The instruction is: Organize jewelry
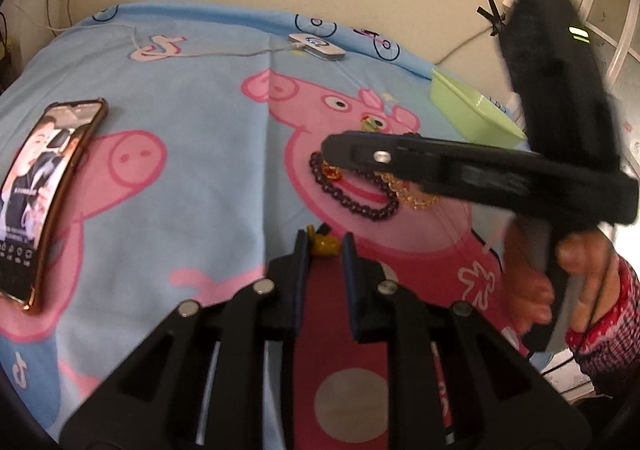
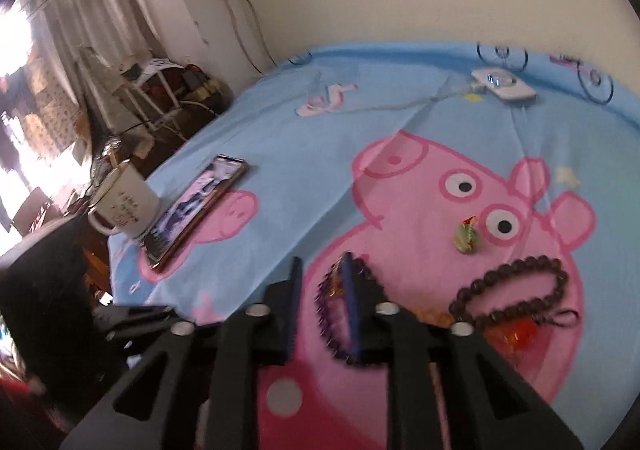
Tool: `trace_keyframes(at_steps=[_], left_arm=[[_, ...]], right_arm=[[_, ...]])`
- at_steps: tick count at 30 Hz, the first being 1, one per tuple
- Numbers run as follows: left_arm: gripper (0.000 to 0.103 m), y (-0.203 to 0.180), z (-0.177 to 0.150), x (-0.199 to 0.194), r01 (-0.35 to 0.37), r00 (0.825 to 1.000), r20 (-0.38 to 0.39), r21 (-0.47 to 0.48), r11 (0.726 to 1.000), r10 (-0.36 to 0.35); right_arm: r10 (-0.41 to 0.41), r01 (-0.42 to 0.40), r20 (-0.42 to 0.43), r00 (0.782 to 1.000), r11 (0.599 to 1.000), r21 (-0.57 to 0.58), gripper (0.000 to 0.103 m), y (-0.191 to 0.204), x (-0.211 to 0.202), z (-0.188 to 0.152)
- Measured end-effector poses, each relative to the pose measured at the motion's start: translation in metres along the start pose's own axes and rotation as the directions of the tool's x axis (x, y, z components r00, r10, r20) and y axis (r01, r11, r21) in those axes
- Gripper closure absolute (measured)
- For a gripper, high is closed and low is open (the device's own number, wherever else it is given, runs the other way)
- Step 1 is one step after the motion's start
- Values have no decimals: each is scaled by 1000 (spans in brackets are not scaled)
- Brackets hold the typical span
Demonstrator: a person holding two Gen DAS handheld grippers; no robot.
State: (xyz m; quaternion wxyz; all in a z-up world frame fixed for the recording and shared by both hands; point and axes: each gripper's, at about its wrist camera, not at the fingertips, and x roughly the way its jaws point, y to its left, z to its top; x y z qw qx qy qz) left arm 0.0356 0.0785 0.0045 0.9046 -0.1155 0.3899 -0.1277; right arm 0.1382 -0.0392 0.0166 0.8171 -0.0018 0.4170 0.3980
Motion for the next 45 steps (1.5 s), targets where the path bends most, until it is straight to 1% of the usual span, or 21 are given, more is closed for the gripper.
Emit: trace_keyframes(at_steps=[1, 3, 8, 12, 14, 17, 21, 24, 25, 27, 30, 31, 32, 33, 34, 36, 38, 39, 40, 42, 45], left_arm=[[87, 1, 0, 0, 4, 1000, -2, -4, 1000, -4], [87, 2, 2, -2, 13, 1000, -7, -15, 1000, -13], [87, -5, 10, -9, 62, 998, 3, -18, 998, -62], [87, -28, 28, -12, 109, 994, 4, 27, 994, -109], [87, -43, 40, -8, 152, 988, -5, 44, 987, -152], [87, -77, 69, 4, 241, 971, -29, 86, 967, -239], [87, -136, 119, 36, 343, 939, -56, 149, 928, -338], [87, -175, 154, 66, 384, 923, -72, 190, 903, -377], [87, -184, 162, 76, 395, 919, -83, 197, 897, -386], [87, -203, 176, 103, 396, 918, -112, 198, 897, -381], [87, -223, 187, 148, 397, 913, -185, 190, 898, -364], [84, -227, 188, 162, 376, 918, -209, 191, 907, -337], [79, -229, 189, 180, 325, 930, -240, 185, 927, -278], [79, -229, 189, 188, 300, 933, -257, 173, 938, -251], [79, -228, 190, 195, 290, 932, -268, 149, 945, -244], [79, -222, 190, 197, 300, 928, -262, 107, 948, -264], [77, -221, 190, 194, 290, 932, -256, 107, 951, -255], [76, -219, 189, 190, 278, 937, -247, 108, 954, -245], [75, -217, 188, 186, 274, 940, -237, 105, 956, -244], [74, -215, 185, 176, 272, 944, -220, 94, 958, -247], [71, -215, 175, 160, 272, 949, -195, 97, 957, -249]], right_arm=[[7, -6, -15, 1000, 1000, 20, 103, -5, 3, 1], [69, -67, -11, 998, 992, 105, 103, -19, 0, 0], [161, -178, 96, 982, 963, 201, 103, -40, -42, -4], [176, -218, 178, 968, 944, 249, 103, -65, -82, -12], [149, -205, 219, 964, 943, 263, 103, -81, -102, -14], [87, -175, 287, 954, 938, 299, 103, -112, -136, -19], [-30, -120, 375, 927, 921, 371, 103, -165, -185, -32], [-114, -83, 421, 900, 903, 422, 103, -201, -215, -39], [-136, -69, 425, 895, 899, 432, 103, -209, -220, -40], [-182, -38, 427, 886, 889, 456, 103, -232, -229, -41], [-187, -47, 438, 880, 881, 470, 103, -257, -224, -41], [-190, -42, 435, 880, 882, 469, 103, -262, -220, -40], [-198, -29, 422, 885, 881, 473, 103, -268, -216, -38], [-202, -22, 404, 892, 874, 485, 103, -274, -209, -37], [-195, -29, 396, 897, 869, 494, 103, -276, -204, -37], [-181, -49, 409, 894, 869, 493, 103, -282, -204, -40], [-186, -54, 427, 885, 870, 491, 103, -279, -203, -43], [-187, -56, 431, 883, 869, 491, 103, -280, -205, -45], [-191, -57, 436, 879, 868, 494, 91, -278, -205, -48], [-201, -50, 446, 872, 870, 491, 78, -273, -208, -49], [-205, -47, 457, 865, 875, 482, 74, -268, -210, -48]])
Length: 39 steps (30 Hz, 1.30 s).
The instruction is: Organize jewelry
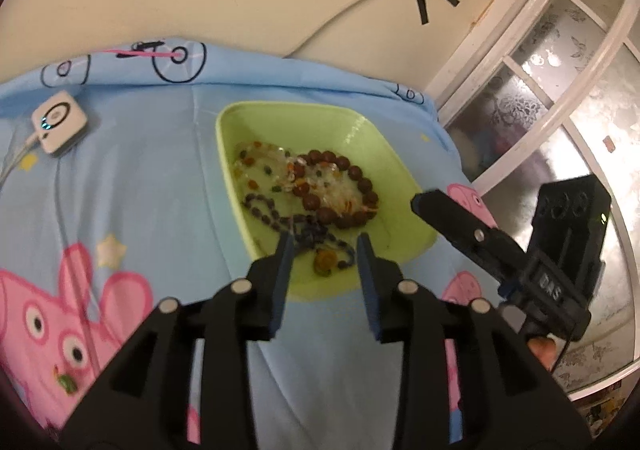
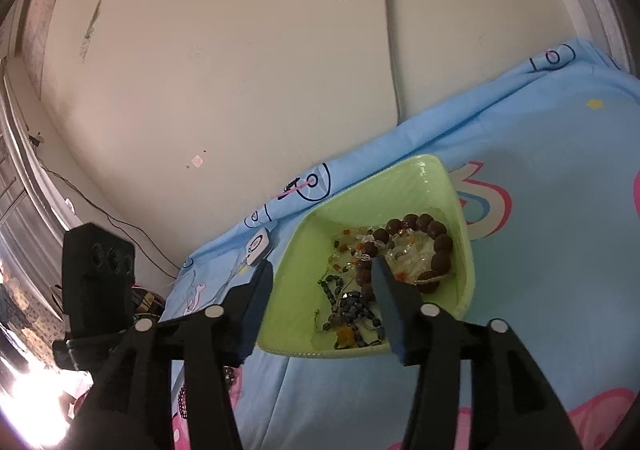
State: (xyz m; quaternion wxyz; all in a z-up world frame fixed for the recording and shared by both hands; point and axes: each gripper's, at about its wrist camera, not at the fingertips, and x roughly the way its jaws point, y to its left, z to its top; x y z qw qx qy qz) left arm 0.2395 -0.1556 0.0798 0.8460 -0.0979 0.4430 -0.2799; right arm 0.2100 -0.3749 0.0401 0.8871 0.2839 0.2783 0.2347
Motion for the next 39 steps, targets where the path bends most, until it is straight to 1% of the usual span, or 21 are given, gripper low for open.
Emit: trace_keyframes(at_steps=[3, 8, 13, 16, 19, 22, 26, 29, 30, 32, 35, 37, 39], left_arm=[[69, -3, -14, -10, -9, 1000, 15, 22, 1000, 9], [69, -3, -37, -27, -28, 998, 49, 40, 999, 26], [69, 7, -60, -52, -111, 990, 101, 86, 990, 102], [69, 25, -75, -70, -144, 983, 126, 75, 987, 134], [69, 44, -90, -87, -198, 970, 152, 53, 979, 188], [69, 65, -107, -102, -241, 958, 165, 26, 970, 234], [69, 92, -130, -121, -307, 934, 189, -10, 952, 304], [69, 108, -145, -132, -349, 913, 210, -39, 936, 349], [69, 112, -148, -135, -351, 910, 216, -46, 935, 353], [68, 116, -155, -138, -361, 901, 234, -64, 930, 366], [64, 121, -160, -146, -352, 894, 264, -88, 932, 362], [63, 126, -161, -152, -332, 892, 285, -112, 937, 350], [63, 134, -161, -155, -315, 896, 282, -141, 939, 343]], right_arm=[[-16, 16, 1, 1000, 1000, 4, 70, 0, -2, -4], [-19, 19, 22, 1000, 999, 28, 70, 3, -17, -21], [-9, 7, 54, 998, 999, 44, 69, 12, -28, -45], [1, -2, 72, 997, 1000, 20, 69, 23, -37, -58], [2, -2, 55, 998, 1000, 9, 69, 34, -36, -70], [11, -12, 18, 1000, 1000, 12, 69, 43, -29, -84], [26, -26, -36, 999, 1000, 7, 69, 54, -17, -101], [18, -18, -77, 997, 1000, 5, 69, 59, -5, -110], [7, -7, -87, 996, 1000, 1, 69, 61, -2, -111], [-6, 5, -77, 997, 1000, -14, 69, 64, -3, -112], [-24, 23, -79, 997, 1000, -17, 69, 64, -4, -114], [-32, 30, -82, 996, 999, -26, 69, 64, -6, -113], [-41, 38, -89, 995, 999, -34, 69, 66, -5, -114]])
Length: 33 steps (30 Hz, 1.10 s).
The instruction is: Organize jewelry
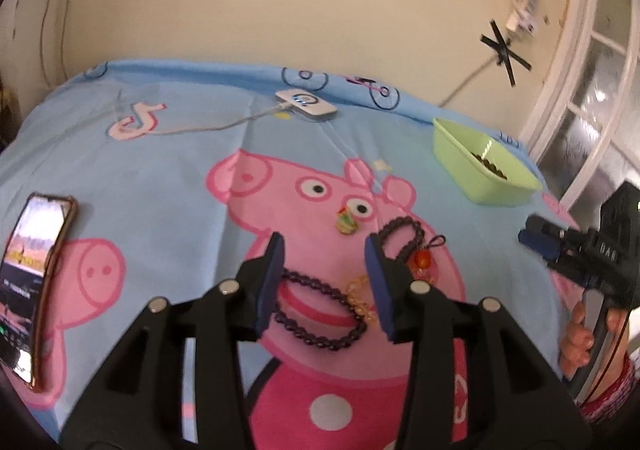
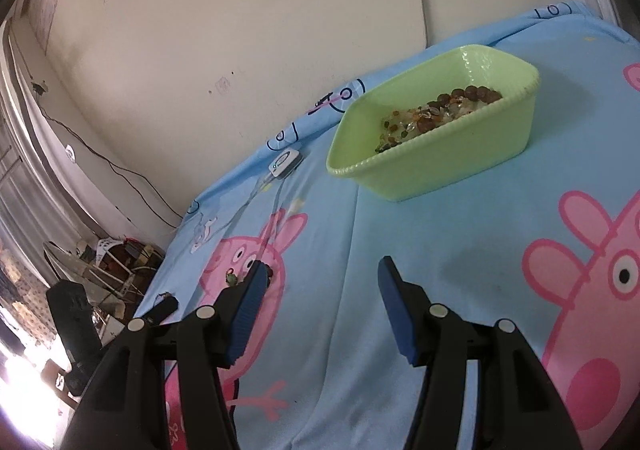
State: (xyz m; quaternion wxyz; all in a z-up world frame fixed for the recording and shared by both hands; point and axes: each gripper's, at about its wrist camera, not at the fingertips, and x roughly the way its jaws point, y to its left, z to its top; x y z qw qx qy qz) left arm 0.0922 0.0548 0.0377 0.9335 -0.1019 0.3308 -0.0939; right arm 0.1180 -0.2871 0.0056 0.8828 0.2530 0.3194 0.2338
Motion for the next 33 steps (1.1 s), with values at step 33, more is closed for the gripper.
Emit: trace_keyframes(at_steps=[33], left_arm=[[63, -18, 33, 51, 144, 977, -165, 37, 989, -136]], right_arm=[[-19, -29, -247, 969, 982, -189, 103, 46, 65, -12]])
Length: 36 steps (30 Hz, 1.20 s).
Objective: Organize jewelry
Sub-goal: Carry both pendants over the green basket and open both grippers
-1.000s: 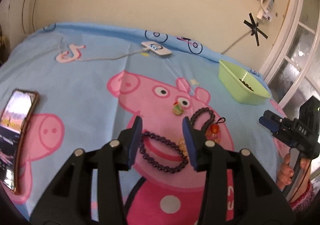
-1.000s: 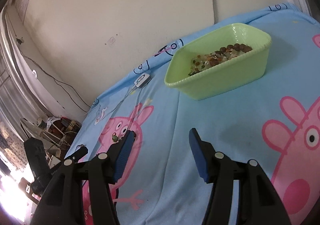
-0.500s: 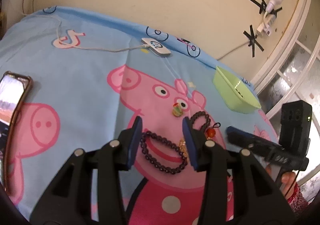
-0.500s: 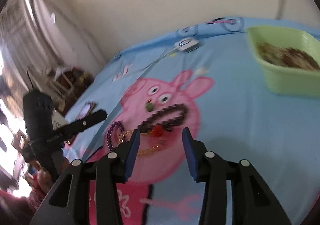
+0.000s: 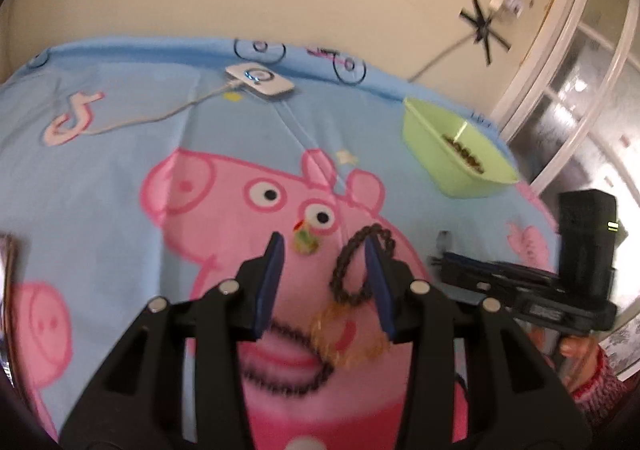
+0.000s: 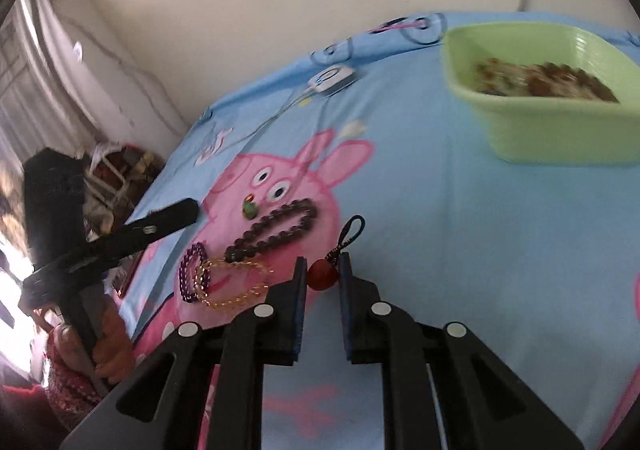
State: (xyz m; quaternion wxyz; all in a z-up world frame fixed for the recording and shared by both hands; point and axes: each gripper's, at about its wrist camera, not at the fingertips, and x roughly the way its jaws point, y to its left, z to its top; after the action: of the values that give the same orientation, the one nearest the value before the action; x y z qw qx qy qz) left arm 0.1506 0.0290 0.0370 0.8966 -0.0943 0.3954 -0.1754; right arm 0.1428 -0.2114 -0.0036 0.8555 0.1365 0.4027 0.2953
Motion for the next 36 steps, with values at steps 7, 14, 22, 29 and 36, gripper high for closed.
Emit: trace_keyframes(at_steps=[7, 14, 22, 29, 36], left_arm=[[87, 15, 10, 40, 1, 994, -107, -69, 998, -8], [87, 8, 15, 8, 124, 989, -64, -143, 982, -135], [87, -66, 39, 14, 244, 965, -86, -43, 969, -247], [87, -133, 80, 57, 314, 944, -110, 19, 949, -310], [87, -150, 106, 103, 264, 956, -138, 17, 964, -259]], right_arm=[[22, -23, 41, 999, 1000, 18, 103, -6, -8, 0], [64, -65, 74, 995, 998, 12, 103, -5, -16, 1], [60, -68, 180, 982, 997, 39, 103, -29, -63, 11], [-24, 12, 285, 958, 999, 44, 103, -60, -106, 47], [-44, 21, 254, 966, 996, 91, 103, -98, -92, 82]])
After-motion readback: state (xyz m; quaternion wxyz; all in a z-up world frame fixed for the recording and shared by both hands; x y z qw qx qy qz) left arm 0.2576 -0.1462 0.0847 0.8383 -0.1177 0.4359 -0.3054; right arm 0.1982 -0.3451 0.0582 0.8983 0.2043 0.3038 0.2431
